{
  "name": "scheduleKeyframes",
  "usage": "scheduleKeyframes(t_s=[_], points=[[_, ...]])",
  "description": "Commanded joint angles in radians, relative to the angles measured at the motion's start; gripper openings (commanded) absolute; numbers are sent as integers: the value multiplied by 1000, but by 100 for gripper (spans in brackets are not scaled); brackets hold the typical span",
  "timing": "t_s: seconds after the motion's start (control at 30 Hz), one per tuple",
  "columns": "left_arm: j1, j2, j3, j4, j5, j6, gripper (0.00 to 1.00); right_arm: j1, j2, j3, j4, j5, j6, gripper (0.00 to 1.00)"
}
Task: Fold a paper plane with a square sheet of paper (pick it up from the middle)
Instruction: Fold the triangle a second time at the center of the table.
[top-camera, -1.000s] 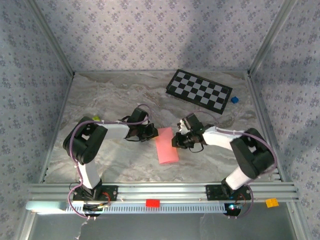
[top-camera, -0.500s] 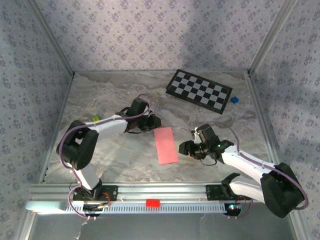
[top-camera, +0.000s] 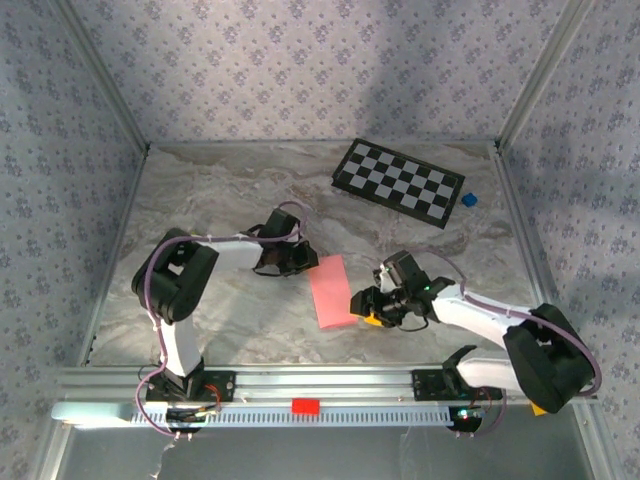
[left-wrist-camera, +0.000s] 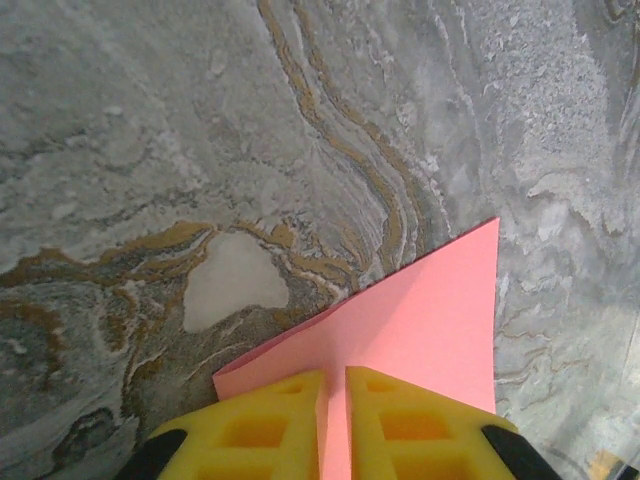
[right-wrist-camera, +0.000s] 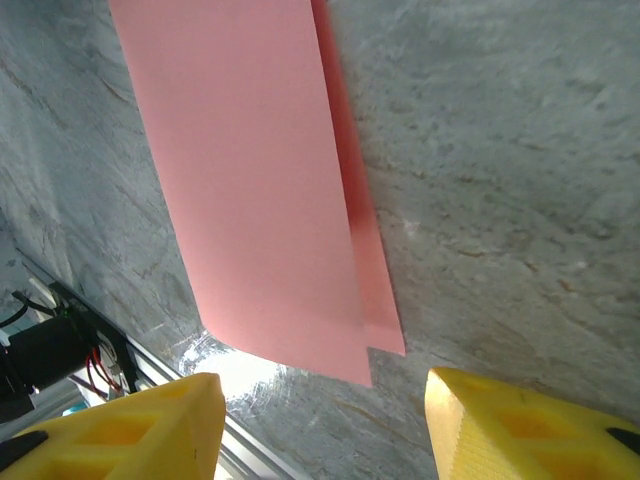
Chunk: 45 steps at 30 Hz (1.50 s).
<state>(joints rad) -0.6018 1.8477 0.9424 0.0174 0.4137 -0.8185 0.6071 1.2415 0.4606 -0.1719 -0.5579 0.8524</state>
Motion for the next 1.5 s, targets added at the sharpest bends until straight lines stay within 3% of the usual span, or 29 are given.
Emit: scheduleKeyframes(t_s=[0.0, 0.27, 0.57, 0.87, 1.07, 1.2, 1.47], points=[[2, 23, -46, 26, -11, -18, 15, 11, 30, 29, 20, -30, 41, 56], [1, 22, -44, 22, -2, -4, 15, 14, 92, 26, 151, -62, 96, 52], [3, 33, 7, -12, 18, 47, 15, -31, 136, 59, 226, -72, 58, 46], [9, 71, 86, -40, 54, 95, 15, -85, 250, 68, 394, -172, 51, 43], [17, 90, 147, -85, 69, 136, 17, -105, 304, 95, 388, -186, 12, 39], [24, 87, 169, -98, 79, 146, 21, -113, 328, 104, 387, -193, 2, 35], [21, -83, 137, -69, 74, 156, 51, -105, 353, 106, 355, -96, 50, 20]])
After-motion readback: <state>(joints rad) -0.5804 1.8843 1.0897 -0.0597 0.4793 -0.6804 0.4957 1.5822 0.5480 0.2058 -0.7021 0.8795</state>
